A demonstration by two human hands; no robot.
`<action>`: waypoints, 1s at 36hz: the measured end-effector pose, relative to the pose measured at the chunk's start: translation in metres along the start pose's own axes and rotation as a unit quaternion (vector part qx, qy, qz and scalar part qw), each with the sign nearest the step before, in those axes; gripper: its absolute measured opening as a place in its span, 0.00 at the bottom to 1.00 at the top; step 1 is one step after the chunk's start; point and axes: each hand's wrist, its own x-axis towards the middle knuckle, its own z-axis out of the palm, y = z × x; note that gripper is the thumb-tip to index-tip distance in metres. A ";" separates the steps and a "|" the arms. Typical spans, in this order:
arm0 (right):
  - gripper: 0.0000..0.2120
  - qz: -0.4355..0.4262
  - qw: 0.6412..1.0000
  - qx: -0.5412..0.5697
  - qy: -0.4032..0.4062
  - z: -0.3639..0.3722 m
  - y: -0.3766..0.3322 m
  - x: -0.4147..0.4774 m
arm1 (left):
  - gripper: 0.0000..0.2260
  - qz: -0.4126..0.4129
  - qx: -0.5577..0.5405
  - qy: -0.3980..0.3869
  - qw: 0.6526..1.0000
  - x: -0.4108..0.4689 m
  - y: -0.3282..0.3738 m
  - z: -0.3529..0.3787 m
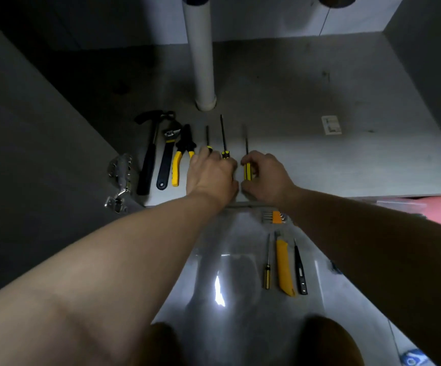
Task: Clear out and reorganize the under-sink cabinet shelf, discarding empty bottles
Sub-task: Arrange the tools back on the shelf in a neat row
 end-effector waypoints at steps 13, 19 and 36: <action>0.28 0.032 0.992 0.027 0.118 0.027 0.010 -0.009 | 0.27 0.015 0.029 0.031 0.999 -0.008 -0.003 0.005; 0.26 0.030 0.991 0.018 0.127 0.034 0.007 -0.005 | 0.25 0.016 0.039 0.033 0.999 -0.006 -0.007 0.006; 0.26 0.025 0.992 0.011 0.123 0.039 0.001 0.001 | 0.26 0.003 0.033 0.024 0.999 -0.005 -0.016 0.007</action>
